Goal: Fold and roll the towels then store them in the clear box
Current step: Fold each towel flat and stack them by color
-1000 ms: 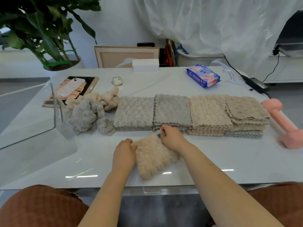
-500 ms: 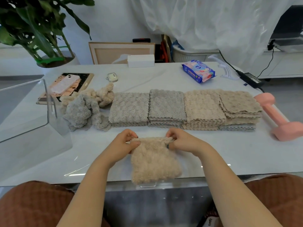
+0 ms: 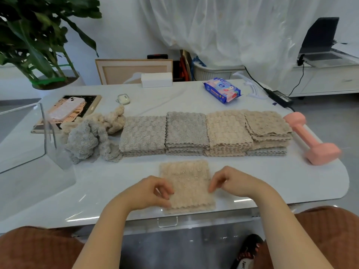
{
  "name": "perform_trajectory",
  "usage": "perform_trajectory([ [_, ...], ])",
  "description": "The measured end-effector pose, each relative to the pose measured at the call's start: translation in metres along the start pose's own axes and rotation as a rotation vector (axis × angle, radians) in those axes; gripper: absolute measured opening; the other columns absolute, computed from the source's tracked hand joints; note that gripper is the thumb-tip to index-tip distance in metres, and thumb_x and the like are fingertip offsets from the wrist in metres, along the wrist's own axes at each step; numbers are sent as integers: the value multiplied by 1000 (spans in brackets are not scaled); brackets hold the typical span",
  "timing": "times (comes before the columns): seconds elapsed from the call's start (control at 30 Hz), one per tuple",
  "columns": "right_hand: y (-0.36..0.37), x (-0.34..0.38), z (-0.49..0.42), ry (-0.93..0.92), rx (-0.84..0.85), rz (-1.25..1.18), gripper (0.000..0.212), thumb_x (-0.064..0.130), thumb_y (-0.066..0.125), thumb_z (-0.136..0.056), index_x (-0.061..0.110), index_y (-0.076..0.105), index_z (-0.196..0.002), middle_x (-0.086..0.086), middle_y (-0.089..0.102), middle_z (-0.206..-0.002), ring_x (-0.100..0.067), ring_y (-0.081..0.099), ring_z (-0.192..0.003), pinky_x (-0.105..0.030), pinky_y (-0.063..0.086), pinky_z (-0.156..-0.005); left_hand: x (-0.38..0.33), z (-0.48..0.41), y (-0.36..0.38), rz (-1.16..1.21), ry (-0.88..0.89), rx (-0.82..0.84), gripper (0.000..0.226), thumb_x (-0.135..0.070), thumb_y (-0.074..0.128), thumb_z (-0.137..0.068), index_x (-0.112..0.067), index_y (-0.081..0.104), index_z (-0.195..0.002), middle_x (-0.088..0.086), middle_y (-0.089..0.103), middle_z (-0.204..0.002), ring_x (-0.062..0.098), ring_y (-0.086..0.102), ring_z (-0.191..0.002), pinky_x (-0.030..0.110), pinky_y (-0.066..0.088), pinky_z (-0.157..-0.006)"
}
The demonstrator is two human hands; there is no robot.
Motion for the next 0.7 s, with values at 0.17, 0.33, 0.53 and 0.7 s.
perform_trajectory([
  [0.17,-43,5,-9,-37,-467,-248,35,-8,45,-87,18,69,-87,2,64,-91,-8,56,-82,-25,47,-79,-35,-13,-30,-112,132,-593,16,-26,53,-95,-28,68,-101,-6,58,-102,8,54,-91,24,43,-78],
  [0.33,16,-6,-37,-33,-391,124,36,30,42,-98,34,53,-132,1,41,-118,-18,41,-108,-30,38,-93,-7,-42,26,-542,-56,-506,45,-49,21,-99,-45,31,-143,1,14,-157,23,9,-144,44,12,-115],
  [0.53,29,-19,-37,26,-548,356,48,39,41,-95,31,39,-142,-6,42,-124,-25,42,-110,-37,35,-85,18,-38,29,-566,-184,-648,74,-63,19,-89,-22,17,-151,11,13,-158,31,15,-144,47,4,-114],
  [0.7,20,-22,-39,194,-518,77,26,32,59,-90,9,52,-101,-5,47,-99,-18,48,-81,-28,38,-66,13,-28,19,-458,-289,-719,60,-60,48,-85,-5,52,-110,12,50,-108,29,51,-96,39,42,-76],
])
Point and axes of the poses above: each hand's wrist, its own z-axis away from the middle knuckle, its own y-axis out of the palm, x = y × z, the point moved 8 cm from there along -z, towards the middle knuckle
